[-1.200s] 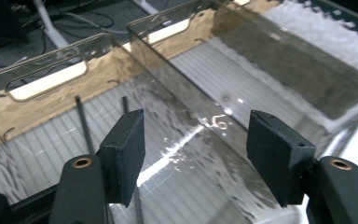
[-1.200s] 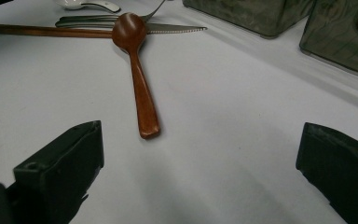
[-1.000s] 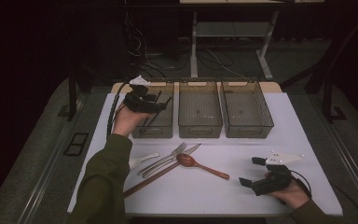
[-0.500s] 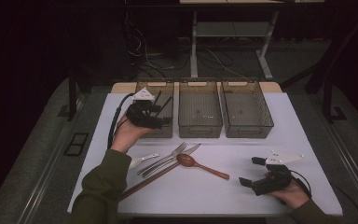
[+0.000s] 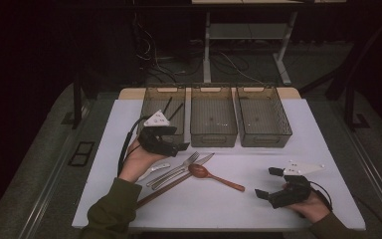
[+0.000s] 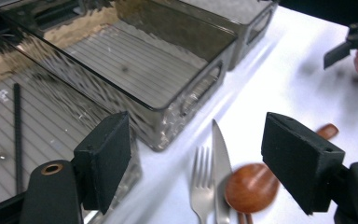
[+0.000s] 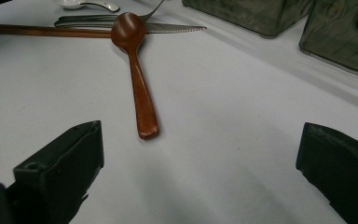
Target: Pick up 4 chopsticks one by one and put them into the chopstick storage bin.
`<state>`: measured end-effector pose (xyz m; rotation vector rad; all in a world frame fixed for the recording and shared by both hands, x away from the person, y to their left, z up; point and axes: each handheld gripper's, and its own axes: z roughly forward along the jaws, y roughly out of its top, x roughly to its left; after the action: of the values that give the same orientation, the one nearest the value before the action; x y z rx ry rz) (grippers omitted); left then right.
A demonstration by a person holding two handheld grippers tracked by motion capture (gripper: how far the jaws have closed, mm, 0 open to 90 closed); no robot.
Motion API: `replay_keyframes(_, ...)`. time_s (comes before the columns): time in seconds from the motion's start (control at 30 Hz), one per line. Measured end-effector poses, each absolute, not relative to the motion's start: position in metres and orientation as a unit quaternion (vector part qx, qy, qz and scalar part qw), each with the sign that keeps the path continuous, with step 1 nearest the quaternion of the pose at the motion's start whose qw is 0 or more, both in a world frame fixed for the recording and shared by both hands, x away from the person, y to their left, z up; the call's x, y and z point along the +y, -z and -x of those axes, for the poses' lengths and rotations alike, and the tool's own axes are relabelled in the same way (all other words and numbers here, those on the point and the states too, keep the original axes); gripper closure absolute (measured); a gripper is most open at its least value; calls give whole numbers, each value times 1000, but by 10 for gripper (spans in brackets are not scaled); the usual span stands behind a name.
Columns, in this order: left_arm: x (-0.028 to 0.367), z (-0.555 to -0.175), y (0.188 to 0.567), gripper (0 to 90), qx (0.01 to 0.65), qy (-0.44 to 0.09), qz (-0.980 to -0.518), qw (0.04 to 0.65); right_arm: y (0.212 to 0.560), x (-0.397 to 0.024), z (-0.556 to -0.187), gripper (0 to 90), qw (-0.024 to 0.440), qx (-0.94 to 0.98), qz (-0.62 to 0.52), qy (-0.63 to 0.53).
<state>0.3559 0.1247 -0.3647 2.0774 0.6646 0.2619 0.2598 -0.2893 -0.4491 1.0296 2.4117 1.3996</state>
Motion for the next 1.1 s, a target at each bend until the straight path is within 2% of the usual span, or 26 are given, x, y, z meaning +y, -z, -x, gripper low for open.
replay_keyframes(1.1, 145, -292, 407, 237, 256, -77, -850, 454, 448, -292, -259, 6, 86, 805, -348, -473)
